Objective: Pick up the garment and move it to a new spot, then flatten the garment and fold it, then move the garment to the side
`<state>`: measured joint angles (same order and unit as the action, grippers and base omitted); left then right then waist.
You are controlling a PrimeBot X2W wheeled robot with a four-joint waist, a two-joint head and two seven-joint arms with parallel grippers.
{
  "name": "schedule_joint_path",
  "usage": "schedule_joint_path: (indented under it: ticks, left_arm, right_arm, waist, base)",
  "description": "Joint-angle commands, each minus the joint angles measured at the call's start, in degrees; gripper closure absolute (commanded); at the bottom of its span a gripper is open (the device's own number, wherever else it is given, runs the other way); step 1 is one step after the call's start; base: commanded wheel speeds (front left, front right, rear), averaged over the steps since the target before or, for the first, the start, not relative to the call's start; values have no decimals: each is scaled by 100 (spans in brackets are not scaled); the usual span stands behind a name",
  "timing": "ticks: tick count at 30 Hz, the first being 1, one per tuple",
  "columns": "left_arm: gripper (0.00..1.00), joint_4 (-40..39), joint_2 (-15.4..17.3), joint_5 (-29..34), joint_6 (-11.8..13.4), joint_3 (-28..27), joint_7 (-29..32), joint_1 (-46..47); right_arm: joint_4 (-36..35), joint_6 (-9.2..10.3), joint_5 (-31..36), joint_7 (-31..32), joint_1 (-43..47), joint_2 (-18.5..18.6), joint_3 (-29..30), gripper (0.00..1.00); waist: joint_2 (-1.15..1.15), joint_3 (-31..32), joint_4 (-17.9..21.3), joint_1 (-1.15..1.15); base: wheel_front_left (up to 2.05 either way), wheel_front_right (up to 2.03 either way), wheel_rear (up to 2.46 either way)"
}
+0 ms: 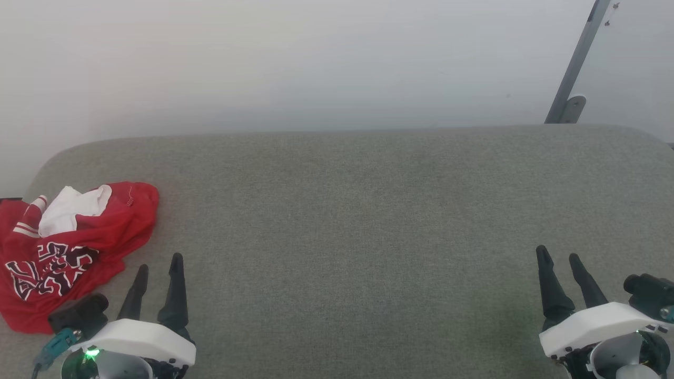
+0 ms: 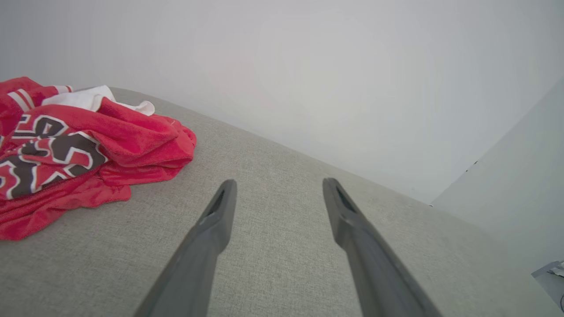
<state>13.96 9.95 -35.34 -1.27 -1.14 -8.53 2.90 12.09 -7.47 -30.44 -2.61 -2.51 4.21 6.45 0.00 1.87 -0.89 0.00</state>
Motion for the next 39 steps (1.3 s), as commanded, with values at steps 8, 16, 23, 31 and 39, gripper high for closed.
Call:
schedule_joint_path:
  ticks: [8, 16, 23, 31, 39]
  left_arm:
    - [0, -15, 0, 594, -70, -75, -149, 19]
    - [0, 4, -20, 1077, -113, -123, -259, 5]
    - [0, 20, -30, 1463, -158, -160, -351, -11]
    - [0, 33, -50, 1860, -196, -221, -448, -11]
    - [0, 35, -57, 2199, -232, -266, -523, -34]
  right_arm:
    - [-105, -3, 517, -118, 25, 56, 15, 0]
    - [-140, -3, 901, -173, 49, 95, -18, 0]
    - [-174, -3, 1241, -229, 59, 119, -33, 0]
    - [-205, -3, 1628, -286, 71, 127, -41, 0]
    - [-234, -4, 1947, -335, 91, 113, -40, 0]
  waist:
    - [0, 22, -17, 0]
    - [0, 45, -28, 0]
    - [0, 67, -38, 0]
    - [0, 91, -53, 0]
    - [0, 111, -63, 0]
  base:
    - [0, 0, 0]
    - [0, 0, 0]
    - [0, 0, 0]
    - [0, 0, 0]
    - [0, 0, 0]
